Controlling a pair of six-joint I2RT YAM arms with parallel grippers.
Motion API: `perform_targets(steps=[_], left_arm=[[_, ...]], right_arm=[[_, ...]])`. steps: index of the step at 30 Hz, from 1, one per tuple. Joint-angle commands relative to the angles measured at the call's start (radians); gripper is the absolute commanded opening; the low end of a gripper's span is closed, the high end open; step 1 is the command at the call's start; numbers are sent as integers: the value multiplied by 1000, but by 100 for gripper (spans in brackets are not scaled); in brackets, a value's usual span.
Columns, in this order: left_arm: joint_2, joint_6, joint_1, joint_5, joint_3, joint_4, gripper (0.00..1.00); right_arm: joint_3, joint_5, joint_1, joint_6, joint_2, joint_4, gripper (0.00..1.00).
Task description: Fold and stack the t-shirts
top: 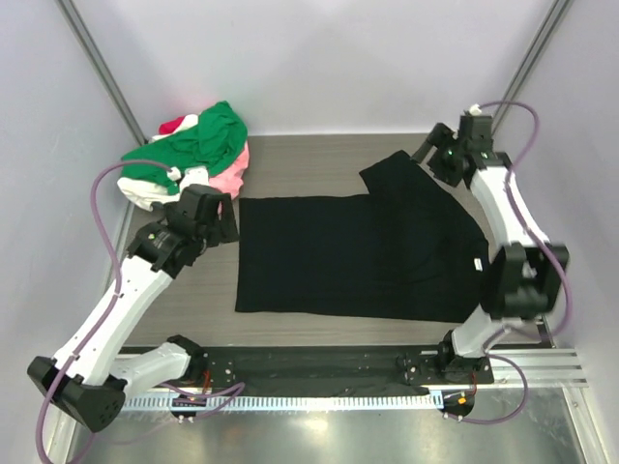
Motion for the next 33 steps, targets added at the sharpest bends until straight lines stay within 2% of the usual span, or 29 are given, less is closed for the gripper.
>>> perform_targets(steps=[1,6,11,14,18,25,26,29,30,32,33], left_arm=[[4,51,-1,-243,-78,-22,88],[19,73,-1,-252,-134,59,87],[151,47,1,-292,-94,-2,80],[173,46,-1,-265,-94,-7,78],[171,53,-2,-246,-100,4,77],[186,59,-1,-228,-103,8,77],[186,59,-1,-226,-102,8,77],[186,60,-1,-218,-103,8,77],[186,60,-1,-218,-106,10,77],[183,60,-1,-220,-108,11,77],[183,60,-2,-221,-106,10,77]], right_arm=[[178,105,19,-115,223,-40,83],[518,201,43,-189,506,-40,82],[789,236,43,-164,791,-5,82],[935,261,76,-167,894,7,82],[1052,290,89,-175,1057,49,84],[1109,328,124,-201,1157,96,84],[1099,330,127,-202,1158,95,82],[1069,334,132,-210,1154,93,66],[1062,334,132,-210,1154,92,54],[1040,334,130,-215,1143,87,42],[1031,330,131,-216,1140,89,29]])
